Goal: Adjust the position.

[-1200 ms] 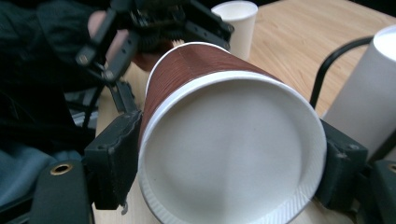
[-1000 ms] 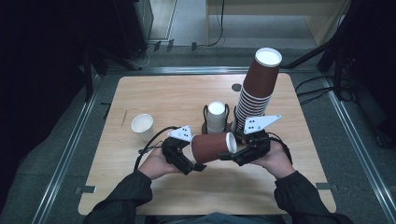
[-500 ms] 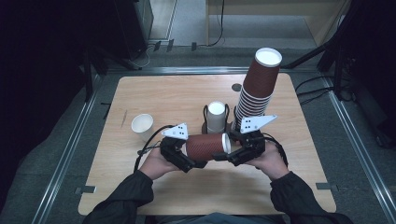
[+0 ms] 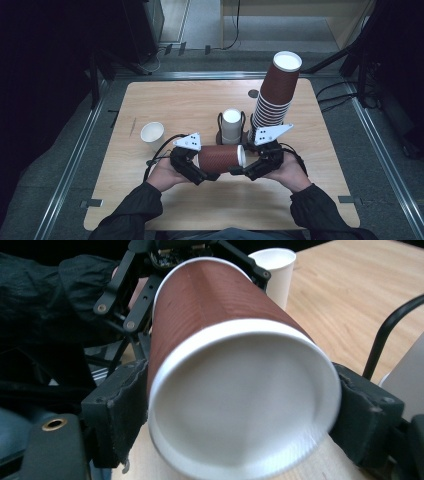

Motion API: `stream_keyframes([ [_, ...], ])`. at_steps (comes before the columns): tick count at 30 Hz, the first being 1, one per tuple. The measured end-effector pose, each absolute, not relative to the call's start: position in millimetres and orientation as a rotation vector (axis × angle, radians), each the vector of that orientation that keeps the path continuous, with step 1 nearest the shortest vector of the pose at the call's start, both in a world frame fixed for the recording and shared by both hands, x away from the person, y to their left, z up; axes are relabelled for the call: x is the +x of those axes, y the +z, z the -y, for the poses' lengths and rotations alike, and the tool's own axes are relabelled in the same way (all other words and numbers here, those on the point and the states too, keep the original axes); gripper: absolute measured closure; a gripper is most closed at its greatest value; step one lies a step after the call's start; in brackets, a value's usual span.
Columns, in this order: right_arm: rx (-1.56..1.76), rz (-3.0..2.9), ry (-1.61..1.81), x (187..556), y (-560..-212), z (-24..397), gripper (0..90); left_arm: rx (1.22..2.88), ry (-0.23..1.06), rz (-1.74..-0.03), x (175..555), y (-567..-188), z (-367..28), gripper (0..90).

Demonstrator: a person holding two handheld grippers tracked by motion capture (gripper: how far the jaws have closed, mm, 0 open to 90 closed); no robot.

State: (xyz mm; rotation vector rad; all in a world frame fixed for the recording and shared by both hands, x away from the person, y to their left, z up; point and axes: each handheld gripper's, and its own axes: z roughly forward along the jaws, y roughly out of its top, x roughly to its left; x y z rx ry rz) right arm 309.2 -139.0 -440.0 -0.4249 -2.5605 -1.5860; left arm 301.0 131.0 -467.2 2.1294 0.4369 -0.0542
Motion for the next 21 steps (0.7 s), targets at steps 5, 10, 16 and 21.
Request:
stream_keyframes([
  [5, -0.434, 2.611, -1.553, 308.7, -439.8, 145.5, 16.3, 2.164, -0.028, -0.438, 300.6, -463.5, -136.3, 7.0],
  [10, -0.438, 2.644, -1.534, 307.9, -441.0, 151.1, 16.3, 2.186, 0.006, -0.451, 301.3, -458.0, -141.3, 7.0],
  [16, -0.431, 2.712, -1.498, 306.5, -443.0, 156.3, 16.3, 2.253, 0.024, -0.477, 303.5, -453.6, -146.9, 7.0],
  [21, -0.43, 2.744, -1.481, 306.0, -444.4, 158.7, 16.3, 2.335, 0.027, -0.493, 305.2, -458.7, -144.3, 7.0],
])
